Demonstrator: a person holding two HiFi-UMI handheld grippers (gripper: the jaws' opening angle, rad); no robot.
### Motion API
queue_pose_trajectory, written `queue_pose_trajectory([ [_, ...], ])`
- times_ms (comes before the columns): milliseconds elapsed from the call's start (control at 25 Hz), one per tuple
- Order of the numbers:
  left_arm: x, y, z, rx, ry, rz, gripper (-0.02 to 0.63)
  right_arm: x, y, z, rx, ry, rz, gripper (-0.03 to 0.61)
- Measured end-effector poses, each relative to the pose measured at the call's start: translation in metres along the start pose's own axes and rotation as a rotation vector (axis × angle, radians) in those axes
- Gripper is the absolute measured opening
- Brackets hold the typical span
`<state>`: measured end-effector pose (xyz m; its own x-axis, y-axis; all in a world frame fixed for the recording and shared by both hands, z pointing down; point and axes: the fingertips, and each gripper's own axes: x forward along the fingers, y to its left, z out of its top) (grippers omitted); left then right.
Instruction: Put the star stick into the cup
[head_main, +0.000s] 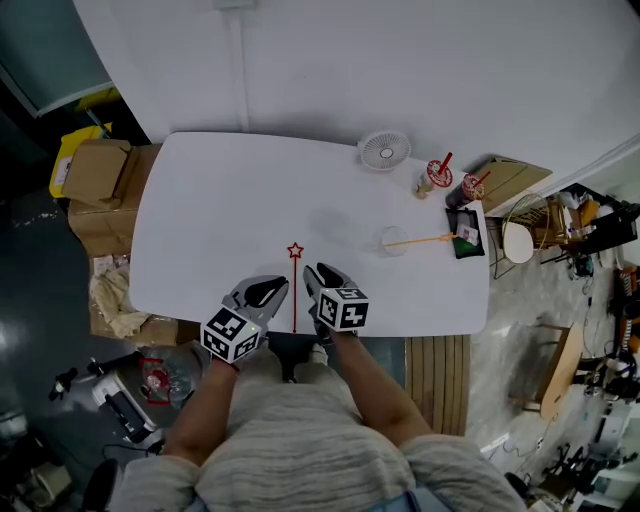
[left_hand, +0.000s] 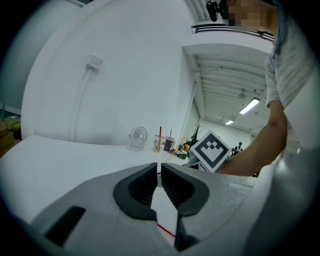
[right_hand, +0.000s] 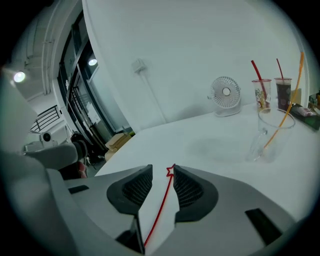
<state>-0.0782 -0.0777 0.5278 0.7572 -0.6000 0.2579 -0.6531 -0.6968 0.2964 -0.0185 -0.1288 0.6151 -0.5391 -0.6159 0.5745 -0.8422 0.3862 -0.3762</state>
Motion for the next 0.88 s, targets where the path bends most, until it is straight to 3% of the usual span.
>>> queue_pose_trajectory([
  [400, -0.013, 0.014, -0.01, -0.015, 0.024, -0.002, 0.017, 0.029, 0.004, -0.052, 0.035, 0.179, -0.089, 0.107],
  [880, -0.024, 0.026, -0.021, -0.014, 0.058, -0.04, 0.017, 0.046, 0.0, -0.087, 0.061, 0.268, -0.2, 0.109],
])
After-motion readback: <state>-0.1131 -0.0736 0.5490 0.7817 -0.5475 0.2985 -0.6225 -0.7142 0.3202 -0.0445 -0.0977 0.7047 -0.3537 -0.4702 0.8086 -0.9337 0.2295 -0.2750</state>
